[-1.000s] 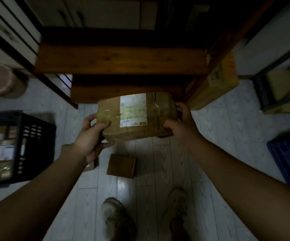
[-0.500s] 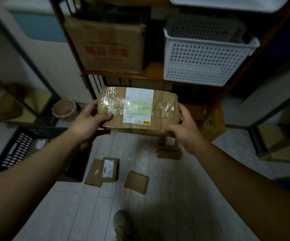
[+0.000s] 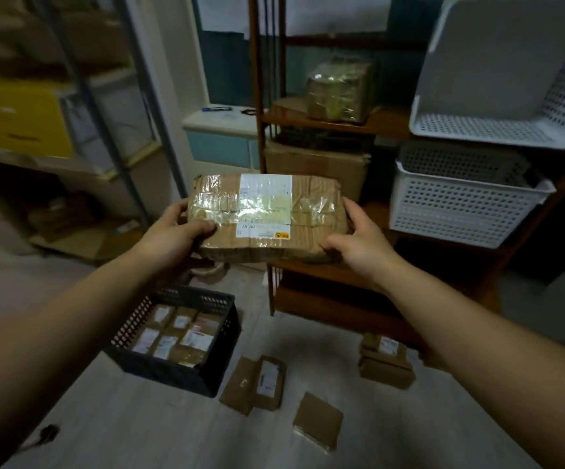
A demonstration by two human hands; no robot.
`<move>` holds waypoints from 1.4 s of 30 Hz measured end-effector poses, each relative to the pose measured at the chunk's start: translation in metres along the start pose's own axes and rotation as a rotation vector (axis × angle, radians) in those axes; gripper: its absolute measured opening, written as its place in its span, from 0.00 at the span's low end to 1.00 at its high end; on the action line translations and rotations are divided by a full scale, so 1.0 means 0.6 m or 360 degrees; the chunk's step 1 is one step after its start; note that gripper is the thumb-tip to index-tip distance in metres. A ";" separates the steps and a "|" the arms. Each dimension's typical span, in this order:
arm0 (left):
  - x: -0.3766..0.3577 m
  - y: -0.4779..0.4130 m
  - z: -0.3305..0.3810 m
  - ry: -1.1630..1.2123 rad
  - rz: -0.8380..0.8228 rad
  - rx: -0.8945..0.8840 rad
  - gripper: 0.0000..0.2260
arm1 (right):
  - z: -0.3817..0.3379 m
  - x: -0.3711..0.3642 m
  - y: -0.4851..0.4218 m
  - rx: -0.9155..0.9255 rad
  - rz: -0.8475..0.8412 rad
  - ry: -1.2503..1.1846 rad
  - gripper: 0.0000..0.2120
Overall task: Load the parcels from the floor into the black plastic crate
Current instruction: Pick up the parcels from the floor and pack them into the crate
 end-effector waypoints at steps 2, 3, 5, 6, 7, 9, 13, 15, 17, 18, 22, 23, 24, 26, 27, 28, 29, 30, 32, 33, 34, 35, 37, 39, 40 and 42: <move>0.061 0.001 0.009 0.0008 0.0024 0.0011 0.24 | -0.022 -0.061 -0.004 -0.0003 -0.0030 -0.0036 0.37; 0.093 0.000 0.013 -0.0005 0.0044 0.0007 0.25 | -0.032 -0.092 -0.005 -0.0006 -0.0041 -0.0046 0.36; 0.159 -0.003 0.023 -0.0052 0.0058 0.0002 0.26 | -0.049 -0.157 -0.008 -0.0015 -0.0057 -0.0066 0.36; 0.189 -0.004 0.026 -0.0087 0.0043 0.0013 0.27 | -0.055 -0.188 -0.011 -0.0027 -0.0053 -0.0085 0.36; 0.219 -0.007 0.029 -0.0121 0.0030 0.0030 0.27 | -0.060 -0.217 -0.015 -0.0041 -0.0046 -0.0099 0.36; 0.272 -0.015 0.036 -0.0162 0.0030 0.0035 0.28 | -0.070 -0.271 -0.022 -0.0068 -0.0025 -0.0114 0.36; 0.343 -0.047 0.041 -0.0143 0.0027 0.0063 0.27 | -0.084 -0.346 -0.050 -0.0114 -0.0052 -0.0103 0.36; 0.367 -0.072 0.037 -0.0104 -0.0002 0.0114 0.28 | -0.086 -0.371 -0.075 -0.0130 -0.0067 -0.0103 0.37; 0.387 -0.107 0.031 -0.0086 -0.0003 0.0146 0.28 | -0.080 -0.395 -0.108 -0.0145 -0.0059 -0.0107 0.37; 0.396 -0.127 0.028 -0.0087 0.0007 0.0159 0.28 | -0.076 -0.407 -0.126 -0.0151 -0.0057 -0.0104 0.37; 0.435 -0.211 0.020 -0.0140 0.0051 0.0234 0.28 | -0.050 -0.462 -0.215 -0.0183 -0.0084 -0.0113 0.38; 0.447 -0.233 0.018 -0.0149 0.0060 0.0259 0.28 | -0.045 -0.478 -0.239 -0.0194 -0.0096 -0.0110 0.38; 0.459 -0.255 0.018 -0.0158 0.0073 0.0278 0.28 | -0.039 -0.495 -0.262 -0.0209 -0.0110 -0.0118 0.38; 0.483 -0.296 0.016 -0.0175 0.0098 0.0298 0.29 | -0.030 -0.527 -0.306 -0.0231 -0.0106 -0.0149 0.37; 0.495 -0.314 0.015 -0.0182 0.0107 0.0314 0.29 | -0.027 -0.542 -0.324 -0.0253 -0.0106 -0.0153 0.36; 0.505 -0.332 0.012 -0.0185 0.0111 0.0332 0.30 | -0.026 -0.555 -0.340 -0.0279 -0.0112 -0.0159 0.35; 0.515 -0.348 0.010 -0.0188 0.0109 0.0348 0.30 | -0.025 -0.566 -0.355 -0.0302 -0.0116 -0.0161 0.34; 0.524 -0.364 0.007 -0.0190 0.0106 0.0365 0.30 | -0.024 -0.575 -0.368 -0.0316 -0.0109 -0.0156 0.33; 0.541 -0.399 0.000 -0.0199 0.0086 0.0401 0.29 | -0.017 -0.592 -0.391 -0.0343 -0.0074 -0.0123 0.33; 0.549 -0.417 -0.004 -0.0212 0.0064 0.0417 0.28 | -0.012 -0.601 -0.402 -0.0368 -0.0047 -0.0106 0.34; 0.555 -0.435 -0.008 -0.0228 0.0032 0.0433 0.27 | -0.007 -0.610 -0.412 -0.0402 -0.0016 -0.0099 0.34; 0.562 -0.454 -0.013 -0.0241 -0.0006 0.0447 0.28 | -0.001 -0.620 -0.422 -0.0437 0.0017 -0.0098 0.34; 0.574 -0.494 -0.020 -0.0274 -0.0080 0.0466 0.29 | 0.007 -0.643 -0.441 -0.0497 0.0081 -0.0104 0.34; 0.591 -0.536 -0.031 -0.0292 -0.0144 0.0486 0.30 | 0.017 -0.673 -0.456 -0.0548 0.0149 -0.0101 0.34; 0.601 -0.557 -0.038 -0.0293 -0.0184 0.0503 0.31 | 0.025 -0.690 -0.464 -0.0578 0.0190 -0.0096 0.34; 0.622 -0.599 -0.062 -0.0321 -0.0303 0.0542 0.33 | 0.052 -0.728 -0.481 -0.0646 0.0278 -0.0061 0.33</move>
Point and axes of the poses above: each hand's wrist, its own y-axis away from the middle knuckle, its own x-axis out of the back of the hand, z = x × y, the point moved 4 cm from there along -y, towards the middle knuckle, and after that the axes turned 8 degrees about y, right-handed, at the moved point
